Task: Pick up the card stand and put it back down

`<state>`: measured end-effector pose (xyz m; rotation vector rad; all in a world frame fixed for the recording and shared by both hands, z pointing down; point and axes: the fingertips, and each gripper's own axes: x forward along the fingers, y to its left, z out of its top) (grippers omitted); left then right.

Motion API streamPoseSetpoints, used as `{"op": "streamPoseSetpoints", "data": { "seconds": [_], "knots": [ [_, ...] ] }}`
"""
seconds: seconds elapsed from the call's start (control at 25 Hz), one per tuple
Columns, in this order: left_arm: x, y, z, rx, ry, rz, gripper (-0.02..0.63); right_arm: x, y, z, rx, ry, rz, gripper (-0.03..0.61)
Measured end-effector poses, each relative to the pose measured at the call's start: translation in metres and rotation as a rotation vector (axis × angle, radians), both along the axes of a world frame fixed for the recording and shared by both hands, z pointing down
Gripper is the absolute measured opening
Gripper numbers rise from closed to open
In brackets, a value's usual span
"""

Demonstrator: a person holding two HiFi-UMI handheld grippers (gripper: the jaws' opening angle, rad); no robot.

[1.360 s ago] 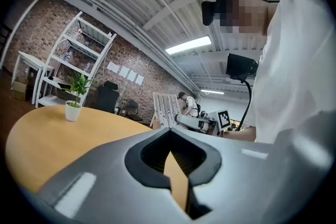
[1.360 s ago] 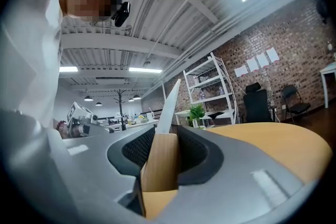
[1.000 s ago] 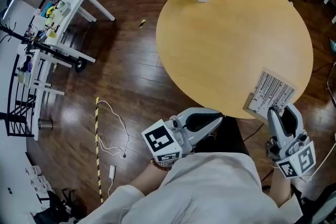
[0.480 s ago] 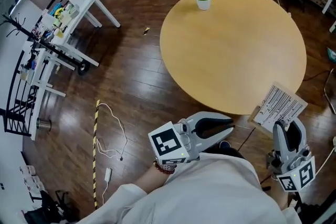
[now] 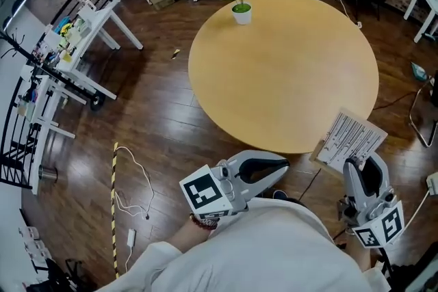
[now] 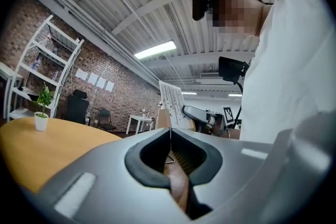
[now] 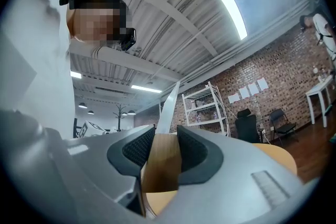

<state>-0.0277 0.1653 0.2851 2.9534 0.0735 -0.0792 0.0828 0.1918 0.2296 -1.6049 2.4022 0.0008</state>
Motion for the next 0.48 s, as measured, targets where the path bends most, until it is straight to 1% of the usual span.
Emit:
{"op": "streamPoseSetpoints", "data": {
  "seconds": [0.08,0.24,0.48],
  "knots": [
    [-0.001,-0.003,0.002,-0.012,-0.008,-0.014,0.006,0.000,0.000,-0.001,0.003,-0.001,-0.002,0.137],
    [0.001,-0.005,0.011,-0.022,-0.037,-0.028,0.006,0.001,0.000,0.002,-0.003,0.011,0.000,0.137],
    [0.002,-0.003,0.020,-0.073,-0.042,-0.022,0.006,0.006,-0.003,0.011,-0.030,-0.006,0.004,0.137]
  ]
}}
